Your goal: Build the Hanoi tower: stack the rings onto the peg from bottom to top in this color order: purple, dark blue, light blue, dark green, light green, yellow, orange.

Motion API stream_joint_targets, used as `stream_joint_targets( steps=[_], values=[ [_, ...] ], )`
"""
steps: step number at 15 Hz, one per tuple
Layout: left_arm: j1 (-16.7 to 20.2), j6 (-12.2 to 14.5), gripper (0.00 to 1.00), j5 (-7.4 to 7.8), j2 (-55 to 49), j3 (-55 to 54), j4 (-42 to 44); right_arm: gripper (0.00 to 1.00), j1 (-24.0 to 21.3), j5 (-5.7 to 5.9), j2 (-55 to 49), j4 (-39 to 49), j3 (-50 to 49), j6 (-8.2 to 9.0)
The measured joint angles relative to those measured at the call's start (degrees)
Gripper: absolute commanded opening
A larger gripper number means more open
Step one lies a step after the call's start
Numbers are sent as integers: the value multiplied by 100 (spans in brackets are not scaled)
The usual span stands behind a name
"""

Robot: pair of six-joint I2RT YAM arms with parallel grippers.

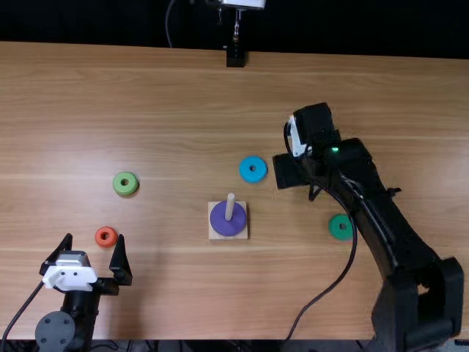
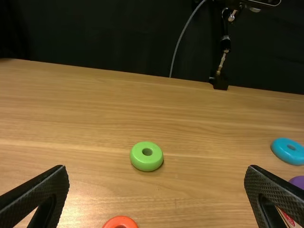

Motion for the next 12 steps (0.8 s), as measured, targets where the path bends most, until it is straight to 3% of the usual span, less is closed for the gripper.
stream_joint_targets(
  steps=[3,7,12],
  values=[
    [-2,2,100,-2,0,0,0,0,516,-7,-236,-1272,577,-238],
    [0,-2,100,2,0,0,-2,0,1005,-20,-249,-2328,1591,-398],
    [0,0,100,-2,0,0,0,0,1508,-22,-256,-2861,2516,-520]
  ],
)
